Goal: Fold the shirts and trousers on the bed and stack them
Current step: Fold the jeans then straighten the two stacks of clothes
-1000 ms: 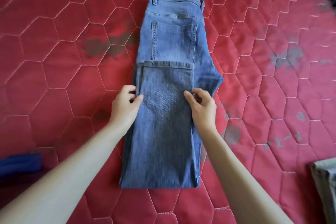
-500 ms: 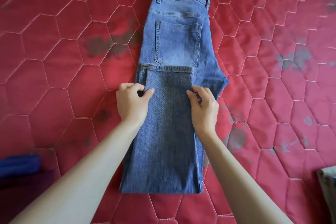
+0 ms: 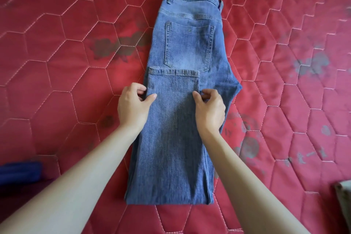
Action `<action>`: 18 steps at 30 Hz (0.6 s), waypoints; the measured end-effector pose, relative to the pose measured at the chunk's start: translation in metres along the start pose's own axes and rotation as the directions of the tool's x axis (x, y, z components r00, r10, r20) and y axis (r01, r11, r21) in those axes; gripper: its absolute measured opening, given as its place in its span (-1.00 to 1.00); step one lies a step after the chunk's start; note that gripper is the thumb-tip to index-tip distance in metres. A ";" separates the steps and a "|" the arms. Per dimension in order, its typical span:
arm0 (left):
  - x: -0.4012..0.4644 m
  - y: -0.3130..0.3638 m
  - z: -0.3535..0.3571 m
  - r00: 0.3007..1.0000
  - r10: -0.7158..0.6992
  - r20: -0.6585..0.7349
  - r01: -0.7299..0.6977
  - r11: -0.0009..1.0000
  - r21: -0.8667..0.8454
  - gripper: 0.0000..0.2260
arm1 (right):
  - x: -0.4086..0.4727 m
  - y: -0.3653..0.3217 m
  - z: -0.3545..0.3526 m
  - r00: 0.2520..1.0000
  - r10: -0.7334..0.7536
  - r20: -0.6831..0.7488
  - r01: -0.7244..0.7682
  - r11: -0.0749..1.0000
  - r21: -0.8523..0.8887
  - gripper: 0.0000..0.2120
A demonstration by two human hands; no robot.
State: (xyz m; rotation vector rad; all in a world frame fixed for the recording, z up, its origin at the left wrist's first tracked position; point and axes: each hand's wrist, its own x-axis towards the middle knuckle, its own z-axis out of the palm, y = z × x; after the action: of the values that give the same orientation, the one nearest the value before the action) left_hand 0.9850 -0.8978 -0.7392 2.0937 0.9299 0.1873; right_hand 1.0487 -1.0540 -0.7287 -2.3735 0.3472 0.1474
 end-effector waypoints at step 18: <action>0.009 0.022 0.005 0.996 0.041 -0.080 -0.027 0.985 0.171 -0.85 | -0.009 0.013 -0.016 0.998 -0.050 0.024 0.052 0.997 -0.057 -0.77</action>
State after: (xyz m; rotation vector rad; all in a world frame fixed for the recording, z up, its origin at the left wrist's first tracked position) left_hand 1.0058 -0.9032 -0.7281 2.2744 0.9904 0.2214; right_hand 1.0366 -1.0721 -0.7242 -2.4336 0.2748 0.1618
